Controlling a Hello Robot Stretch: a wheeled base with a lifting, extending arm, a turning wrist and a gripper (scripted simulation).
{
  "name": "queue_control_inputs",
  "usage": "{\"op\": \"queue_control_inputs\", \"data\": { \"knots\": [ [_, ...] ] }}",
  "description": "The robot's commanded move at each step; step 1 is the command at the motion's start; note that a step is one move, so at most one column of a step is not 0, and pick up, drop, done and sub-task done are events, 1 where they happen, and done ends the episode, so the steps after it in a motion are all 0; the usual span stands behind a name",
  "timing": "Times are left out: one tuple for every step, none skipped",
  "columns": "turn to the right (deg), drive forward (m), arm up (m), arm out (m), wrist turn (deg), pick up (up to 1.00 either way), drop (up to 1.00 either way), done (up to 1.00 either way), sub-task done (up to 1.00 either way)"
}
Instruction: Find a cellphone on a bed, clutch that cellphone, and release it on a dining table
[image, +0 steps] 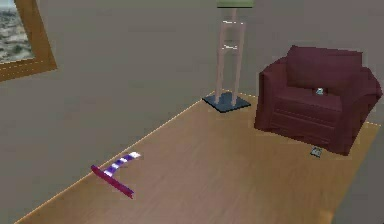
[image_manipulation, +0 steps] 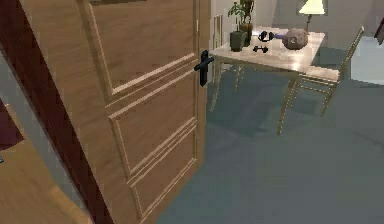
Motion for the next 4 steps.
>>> {"op": "queue_control_inputs", "data": {
  "knots": [
    [9.0, 0.0, 0.0, 0.0, 0.0, 0.0, 0.0, 0.0, 0.0],
    [0.0, 0.4, 0.0, 0.0, 0.0, 0.0, 0.0, 0.0, 0.0],
    [24.0, 0.0, 0.0, 0.0, 0.0, 0.0, 0.0, 0.0, 0.0],
    [0.0, 1.0, 0.0, 0.0, 0.0, 0.0, 0.0, 0.0, 0.0]
  ]
}}
